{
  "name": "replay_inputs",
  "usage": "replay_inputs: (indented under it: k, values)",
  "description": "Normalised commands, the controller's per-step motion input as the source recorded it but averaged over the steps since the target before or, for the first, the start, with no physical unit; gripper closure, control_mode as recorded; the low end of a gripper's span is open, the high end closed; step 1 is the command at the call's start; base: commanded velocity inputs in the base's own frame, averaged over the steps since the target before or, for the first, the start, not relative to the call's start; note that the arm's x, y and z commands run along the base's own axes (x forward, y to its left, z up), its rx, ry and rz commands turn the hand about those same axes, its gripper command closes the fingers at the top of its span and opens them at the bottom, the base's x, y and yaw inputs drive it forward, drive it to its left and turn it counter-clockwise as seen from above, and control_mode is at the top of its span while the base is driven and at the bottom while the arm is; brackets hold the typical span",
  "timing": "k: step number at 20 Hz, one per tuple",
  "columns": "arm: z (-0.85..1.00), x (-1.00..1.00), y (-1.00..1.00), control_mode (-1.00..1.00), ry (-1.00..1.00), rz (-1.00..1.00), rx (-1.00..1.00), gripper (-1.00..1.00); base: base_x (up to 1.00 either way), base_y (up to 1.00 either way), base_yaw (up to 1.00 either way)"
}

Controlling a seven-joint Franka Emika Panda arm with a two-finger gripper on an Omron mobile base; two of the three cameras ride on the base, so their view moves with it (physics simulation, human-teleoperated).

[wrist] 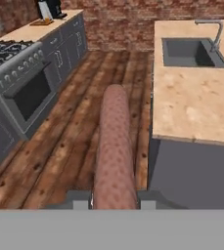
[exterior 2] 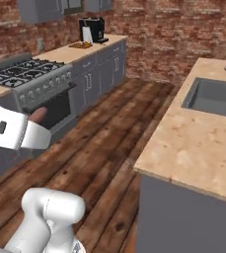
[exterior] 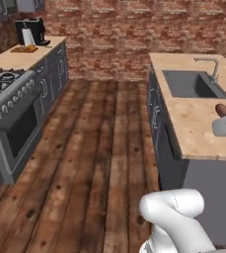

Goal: Retrieve the sausage and cheese from the fridge and place them on the cutting board on the counter.

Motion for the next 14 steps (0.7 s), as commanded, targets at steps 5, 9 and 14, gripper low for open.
replay_inputs:
  k: [5, 9, 14]
  values:
    - [0.0, 0.0, 0.0, 1.0, 0.0, 0.0, 0.0, 1.0, 1.0, 0.71, -0.25]
    - [0.0, 0.0, 0.0, 1.0, 0.0, 0.0, 0.0, 1.0, 1.0, 0.48, -0.15]
    - [0.0, 0.0, 0.0, 1.0, 0.0, 0.0, 0.0, 1.0, 1.0, 0.46, -0.1]
